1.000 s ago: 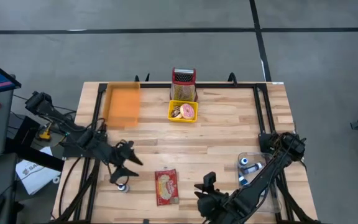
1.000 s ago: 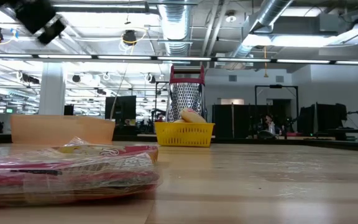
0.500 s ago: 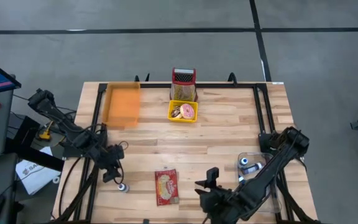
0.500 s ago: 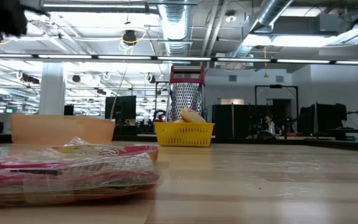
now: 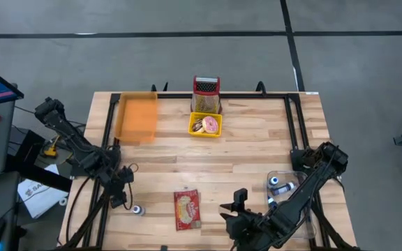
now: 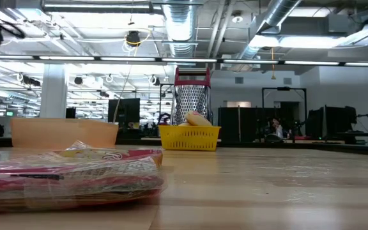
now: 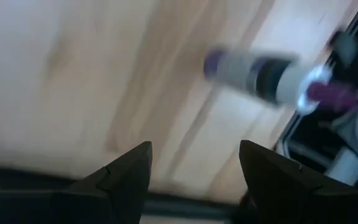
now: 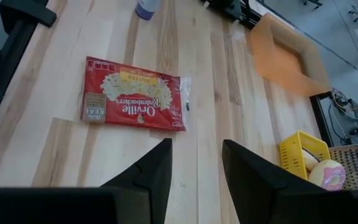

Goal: Pick & Place Food Item
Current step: Put the violet food coloring bottle into the transparent bin

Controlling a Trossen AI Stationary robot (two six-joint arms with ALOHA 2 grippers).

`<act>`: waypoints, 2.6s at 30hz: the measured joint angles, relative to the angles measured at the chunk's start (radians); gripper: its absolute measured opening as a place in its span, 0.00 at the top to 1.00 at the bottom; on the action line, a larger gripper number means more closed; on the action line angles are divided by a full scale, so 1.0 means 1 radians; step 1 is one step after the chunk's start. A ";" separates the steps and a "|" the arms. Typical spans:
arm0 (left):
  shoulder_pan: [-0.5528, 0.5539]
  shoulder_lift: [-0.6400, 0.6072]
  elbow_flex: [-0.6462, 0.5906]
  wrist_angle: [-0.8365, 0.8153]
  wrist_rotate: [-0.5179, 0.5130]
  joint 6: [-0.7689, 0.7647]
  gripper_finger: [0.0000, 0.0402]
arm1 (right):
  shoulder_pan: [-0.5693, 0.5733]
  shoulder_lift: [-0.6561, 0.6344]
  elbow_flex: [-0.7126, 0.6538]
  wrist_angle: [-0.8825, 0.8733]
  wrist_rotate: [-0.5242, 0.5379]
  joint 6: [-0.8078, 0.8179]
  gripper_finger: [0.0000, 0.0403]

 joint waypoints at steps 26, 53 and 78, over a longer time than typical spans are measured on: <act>-0.403 0.355 0.219 0.082 -0.425 -0.112 0.40 | -0.004 0.000 0.000 0.000 0.001 0.007 0.67; -0.344 0.435 0.217 0.162 -0.526 0.001 0.38 | 0.042 0.000 0.000 -0.021 0.081 0.040 0.67; -0.276 0.442 0.163 0.267 -0.685 0.110 0.73 | 0.050 0.000 0.000 -0.031 0.081 0.050 0.67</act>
